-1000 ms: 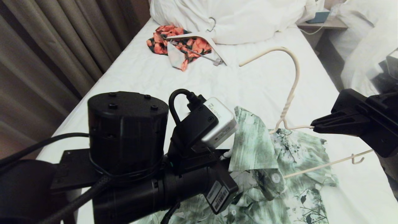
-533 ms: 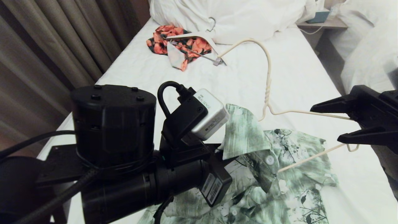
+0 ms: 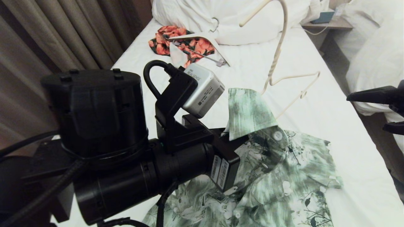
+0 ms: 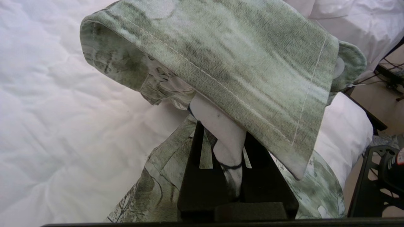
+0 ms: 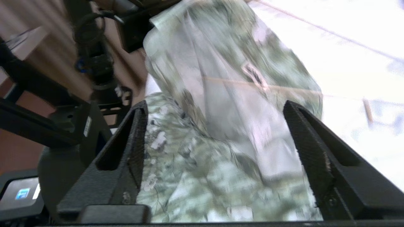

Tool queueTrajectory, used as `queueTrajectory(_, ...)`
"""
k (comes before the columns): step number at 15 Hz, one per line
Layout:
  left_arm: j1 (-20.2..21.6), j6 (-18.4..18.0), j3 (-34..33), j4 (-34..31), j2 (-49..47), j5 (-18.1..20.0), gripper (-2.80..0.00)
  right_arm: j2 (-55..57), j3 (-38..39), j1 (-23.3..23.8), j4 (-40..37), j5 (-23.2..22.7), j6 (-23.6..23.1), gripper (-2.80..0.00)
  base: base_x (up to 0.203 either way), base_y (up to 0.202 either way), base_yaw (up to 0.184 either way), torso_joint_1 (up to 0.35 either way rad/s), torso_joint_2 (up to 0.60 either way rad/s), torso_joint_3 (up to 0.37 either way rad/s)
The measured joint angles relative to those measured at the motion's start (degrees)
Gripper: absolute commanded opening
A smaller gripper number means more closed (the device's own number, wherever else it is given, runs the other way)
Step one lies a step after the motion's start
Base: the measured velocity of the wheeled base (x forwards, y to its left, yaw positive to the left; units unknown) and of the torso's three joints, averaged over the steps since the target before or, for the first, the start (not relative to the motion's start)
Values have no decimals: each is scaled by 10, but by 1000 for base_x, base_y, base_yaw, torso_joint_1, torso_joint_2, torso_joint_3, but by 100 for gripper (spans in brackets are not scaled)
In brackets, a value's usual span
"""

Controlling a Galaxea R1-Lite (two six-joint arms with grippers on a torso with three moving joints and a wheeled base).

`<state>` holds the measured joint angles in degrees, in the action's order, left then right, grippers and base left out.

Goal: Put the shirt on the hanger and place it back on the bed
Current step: Hook the other side of the shirt onto the hanger

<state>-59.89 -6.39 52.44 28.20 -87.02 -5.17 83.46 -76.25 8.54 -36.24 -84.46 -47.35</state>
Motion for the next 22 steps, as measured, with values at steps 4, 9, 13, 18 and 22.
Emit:
queueTrajectory(4,0,0,2,0,4,-1,-280,-12,23,24,-23,-2,42,0,0,0,0,0,0,0)
queueTrajectory(9,-1,0,15,0,21,-3,-280,-24,66,69,-26,-5,46,0,0,0,0,0,0,0)
queueTrajectory(13,-1,1,15,1,28,-2,-280,-37,89,126,-34,-9,74,0,0,0,0,0,0,0)
queueTrajectory(18,0,9,15,1,31,-2,-280,-43,110,141,-36,-9,97,0,0,0,0,0,0,0)
queueTrajectory(22,0,12,17,1,36,-3,-280,-43,140,144,-26,-7,94,0,0,0,0,0,0,0)
